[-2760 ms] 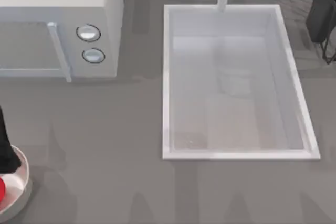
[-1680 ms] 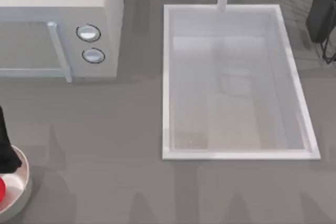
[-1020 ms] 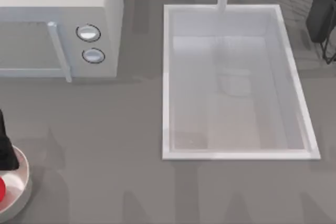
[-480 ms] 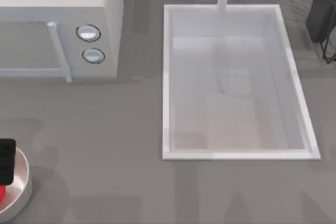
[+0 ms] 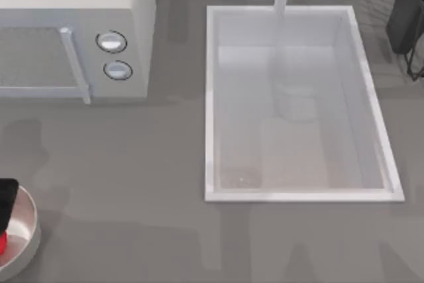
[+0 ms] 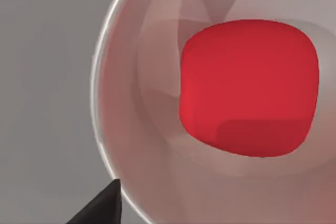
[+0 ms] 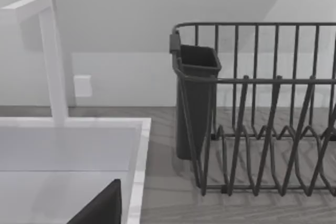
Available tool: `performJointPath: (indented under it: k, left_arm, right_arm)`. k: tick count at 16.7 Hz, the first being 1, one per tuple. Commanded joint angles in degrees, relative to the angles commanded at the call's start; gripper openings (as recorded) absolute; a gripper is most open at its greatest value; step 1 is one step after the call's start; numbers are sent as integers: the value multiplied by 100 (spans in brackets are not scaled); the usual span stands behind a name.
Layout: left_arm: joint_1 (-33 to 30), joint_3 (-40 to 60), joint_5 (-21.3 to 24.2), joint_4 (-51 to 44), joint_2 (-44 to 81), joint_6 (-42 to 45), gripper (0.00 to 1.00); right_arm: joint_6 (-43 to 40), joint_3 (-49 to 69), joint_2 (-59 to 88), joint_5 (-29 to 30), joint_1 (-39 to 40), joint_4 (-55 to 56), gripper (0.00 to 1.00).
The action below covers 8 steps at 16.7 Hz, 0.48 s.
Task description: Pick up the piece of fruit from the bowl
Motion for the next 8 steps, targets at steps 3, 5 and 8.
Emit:
performJointPath:
  k: [3,5,8]
  left_arm:
    - [3,19,0,-22,22,3,100]
    - [-24,-1,0,-8,1,-2,100]
    - [-20,-142,0,210,112,2,100]
  right_arm:
    - [0,0,0,0,0,0,100]
    - [0,0,0,0,0,0,100]
    - [0,0,0,0,0,0,100]
